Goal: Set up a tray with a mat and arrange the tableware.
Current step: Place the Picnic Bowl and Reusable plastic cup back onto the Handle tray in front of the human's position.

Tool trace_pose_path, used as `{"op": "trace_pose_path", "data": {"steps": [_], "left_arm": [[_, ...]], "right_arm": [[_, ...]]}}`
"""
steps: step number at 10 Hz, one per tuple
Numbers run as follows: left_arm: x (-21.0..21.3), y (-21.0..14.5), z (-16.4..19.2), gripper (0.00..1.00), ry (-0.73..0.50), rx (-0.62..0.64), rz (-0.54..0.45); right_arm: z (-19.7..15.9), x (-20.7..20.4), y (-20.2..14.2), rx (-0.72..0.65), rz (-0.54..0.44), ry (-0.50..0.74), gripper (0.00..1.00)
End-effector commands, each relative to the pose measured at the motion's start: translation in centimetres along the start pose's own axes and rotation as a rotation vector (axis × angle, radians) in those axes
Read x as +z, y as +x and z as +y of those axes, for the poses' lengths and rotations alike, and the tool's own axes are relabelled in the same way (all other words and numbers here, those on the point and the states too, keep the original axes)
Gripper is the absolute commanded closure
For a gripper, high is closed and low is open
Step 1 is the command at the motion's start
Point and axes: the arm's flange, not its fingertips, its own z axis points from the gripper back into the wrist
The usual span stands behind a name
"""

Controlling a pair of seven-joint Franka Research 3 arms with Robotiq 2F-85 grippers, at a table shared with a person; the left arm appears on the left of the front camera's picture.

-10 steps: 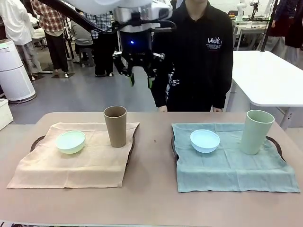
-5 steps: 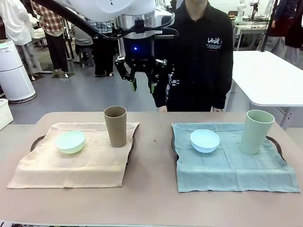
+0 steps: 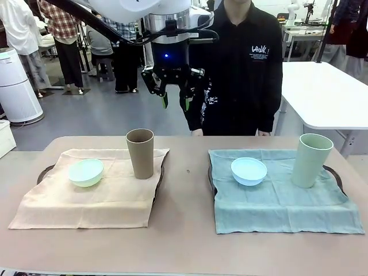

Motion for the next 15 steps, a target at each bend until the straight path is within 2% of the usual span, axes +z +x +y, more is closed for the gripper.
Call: {"op": "trace_pose_path", "data": {"steps": [1,2,3,5,6,7,8,9,10,11,12,13,15], "left_arm": [[0.0,0.0,0.0,0.46,0.0,0.0,0.0],[2.5,0.5,1.2,0.46,-0.16,-0.057,-0.018],[4.0,0.8,3.2,0.46,-0.181,-0.152,0.018],[5.5,1.2,8.7,0.46,-0.069,-0.109,0.157],[6.0,0.8,11.5,0.46,0.077,-0.064,0.228],[4.9,1.2,5.3,0.46,-0.128,-0.115,0.071],[5.4,0.9,9.1,0.46,-0.051,-0.08,0.148],[4.8,0.7,8.4,0.46,-0.106,-0.065,0.098],[4.0,0.6,8.1,0.0,-0.212,-0.065,0.048],[3.7,0.4,8.8,0.0,-0.343,-0.055,0.003],[4.1,-0.9,11.8,0.0,-0.545,-0.029,-0.071],[4.1,-2.0,15.1,0.0,-0.671,-0.018,-0.149],[2.4,-5.2,21.9,0.0,-0.871,0.066,-0.179]], "right_arm": [[0.0,0.0,0.0,-0.001,0.0,0.0,0.0],[0.9,1.7,1.5,-0.094,0.076,-0.109,0.0],[2.0,2.4,3.8,-0.2,0.116,-0.077,0.0],[3.2,1.6,6.4,-0.309,0.186,-0.061,0.0],[4.3,1.1,7.2,-0.149,0.179,0.121,0.0],[3.2,1.8,4.8,-0.237,0.116,-0.094,0.0],[3.2,1.8,4.8,-0.237,0.116,-0.094,0.0],[4.3,0.9,6.7,-0.214,0.161,-0.023,0.0],[3.2,0.6,6.7,-0.219,0.175,-0.051,0.0],[2.6,0.3,6.7,-0.201,0.153,0.002,0.0],[1.1,1.5,5.8,-0.179,0.0,0.221,0.0],[-1.0,2.6,3.8,-0.222,-0.152,0.362,0.0],[-3.8,3.5,0.0,-0.343,-0.325,0.556,0.0]]}}
